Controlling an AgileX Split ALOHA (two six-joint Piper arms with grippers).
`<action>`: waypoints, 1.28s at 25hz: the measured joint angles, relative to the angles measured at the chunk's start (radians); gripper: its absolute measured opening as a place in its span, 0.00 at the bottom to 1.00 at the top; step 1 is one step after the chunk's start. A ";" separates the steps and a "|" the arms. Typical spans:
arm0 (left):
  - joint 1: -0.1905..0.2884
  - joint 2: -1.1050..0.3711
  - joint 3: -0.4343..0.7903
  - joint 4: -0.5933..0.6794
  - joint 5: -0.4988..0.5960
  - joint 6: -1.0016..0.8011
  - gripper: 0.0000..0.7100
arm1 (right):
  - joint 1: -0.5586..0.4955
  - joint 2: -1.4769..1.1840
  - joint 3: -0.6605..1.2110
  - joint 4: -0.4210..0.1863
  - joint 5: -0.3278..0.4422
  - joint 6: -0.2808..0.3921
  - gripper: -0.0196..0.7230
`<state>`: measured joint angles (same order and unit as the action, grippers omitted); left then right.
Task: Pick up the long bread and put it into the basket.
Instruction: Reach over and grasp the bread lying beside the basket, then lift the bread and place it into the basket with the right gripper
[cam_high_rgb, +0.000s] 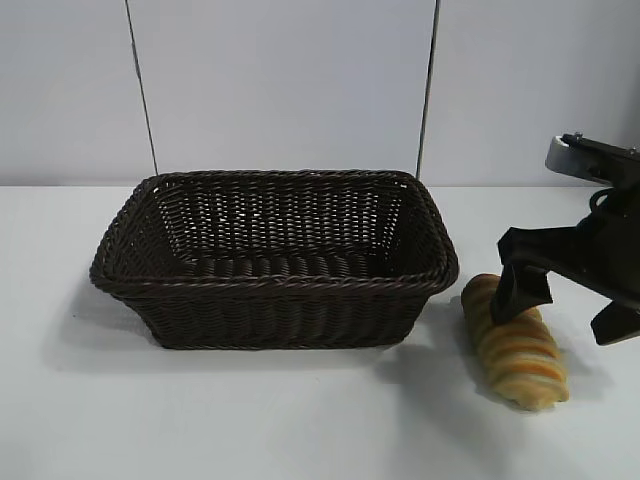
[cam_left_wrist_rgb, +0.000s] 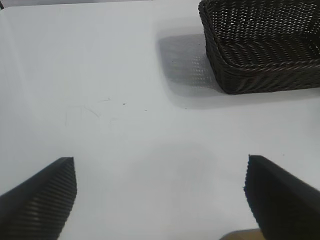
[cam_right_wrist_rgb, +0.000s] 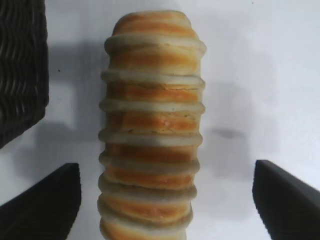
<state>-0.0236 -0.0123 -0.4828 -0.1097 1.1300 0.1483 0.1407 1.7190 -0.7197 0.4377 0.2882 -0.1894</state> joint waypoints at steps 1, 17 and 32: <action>0.000 0.000 0.000 0.000 0.000 0.000 0.93 | 0.000 0.005 -0.001 0.003 0.000 0.010 0.61; 0.000 0.000 0.000 0.000 0.000 0.001 0.93 | 0.006 0.001 -0.064 -0.026 0.100 0.041 0.13; 0.000 0.000 0.000 0.000 0.000 0.001 0.93 | 0.006 -0.110 -0.411 -0.438 0.451 0.348 0.13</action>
<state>-0.0236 -0.0123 -0.4828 -0.1097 1.1300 0.1491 0.1466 1.6090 -1.1303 0.0000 0.7396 0.1588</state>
